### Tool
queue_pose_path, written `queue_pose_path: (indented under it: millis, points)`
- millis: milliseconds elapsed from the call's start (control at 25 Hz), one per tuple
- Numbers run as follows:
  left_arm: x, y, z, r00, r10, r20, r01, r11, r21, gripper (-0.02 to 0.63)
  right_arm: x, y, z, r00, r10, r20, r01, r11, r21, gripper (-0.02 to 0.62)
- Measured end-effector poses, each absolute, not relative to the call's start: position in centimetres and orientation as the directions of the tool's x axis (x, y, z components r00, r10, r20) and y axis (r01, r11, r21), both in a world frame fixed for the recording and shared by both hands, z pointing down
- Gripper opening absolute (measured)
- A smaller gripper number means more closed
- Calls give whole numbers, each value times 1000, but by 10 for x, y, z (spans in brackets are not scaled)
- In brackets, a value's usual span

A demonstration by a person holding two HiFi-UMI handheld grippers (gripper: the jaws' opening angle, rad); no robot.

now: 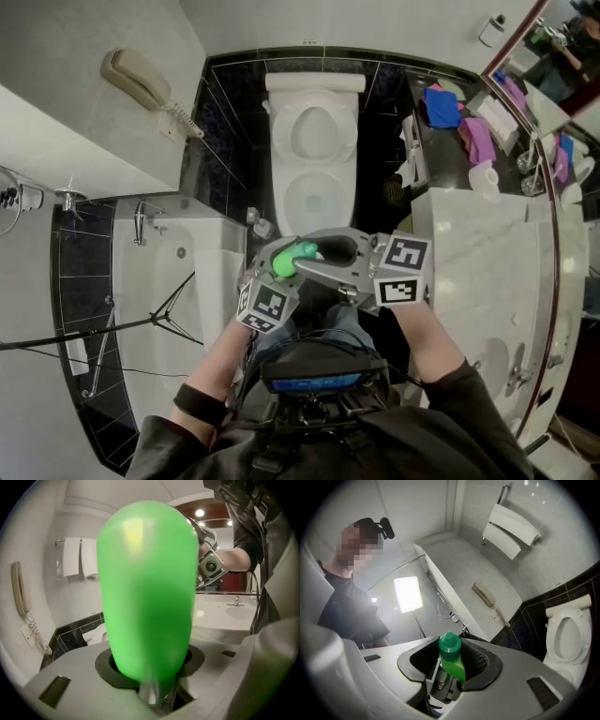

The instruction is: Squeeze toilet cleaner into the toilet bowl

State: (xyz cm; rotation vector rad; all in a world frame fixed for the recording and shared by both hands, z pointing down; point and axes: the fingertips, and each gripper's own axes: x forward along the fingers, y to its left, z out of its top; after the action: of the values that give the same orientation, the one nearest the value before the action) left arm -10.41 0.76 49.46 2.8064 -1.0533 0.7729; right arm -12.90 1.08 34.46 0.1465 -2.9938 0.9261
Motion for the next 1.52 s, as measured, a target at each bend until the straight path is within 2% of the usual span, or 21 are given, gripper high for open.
queue_pose_path:
  millis: [240,480,600,760,880,1040,1200,1360,1520]
  points:
    - [-109,-4,500,590,-676,441,-687,-708,-165,192,-130,0,354,-973,-211,95,-223,747,-627,173]
    - [-107,0,498,619,-647,444,-679,-726,-111,192,-131,-2,351,-971,-228,75,-228,777,-586,306]
    - [-97,9,483,718,-545,433,-588,-808,-42,192,-129,1,340,-979,-202,9,-180,852,-491,342]
    - [-86,41,462,870,-278,407,-342,-935,92,192,-130,24,318,-998,-47,-51,-30,955,-294,331]
    - [-88,59,450,907,-115,405,-187,-972,142,192,-128,38,310,-996,73,-53,81,982,-172,330]
    - [-95,75,437,916,56,397,-29,-978,205,192,-125,44,295,-985,154,-74,159,985,-71,299]
    - [-97,86,427,905,166,392,75,-968,238,192,-126,45,289,-983,177,-52,178,984,-4,288]
    - [-95,94,425,894,223,389,124,-957,263,192,-127,50,281,-979,200,-50,198,980,35,270]
    - [-91,101,426,888,248,388,147,-951,272,192,-127,54,275,-978,198,-62,195,979,53,184]
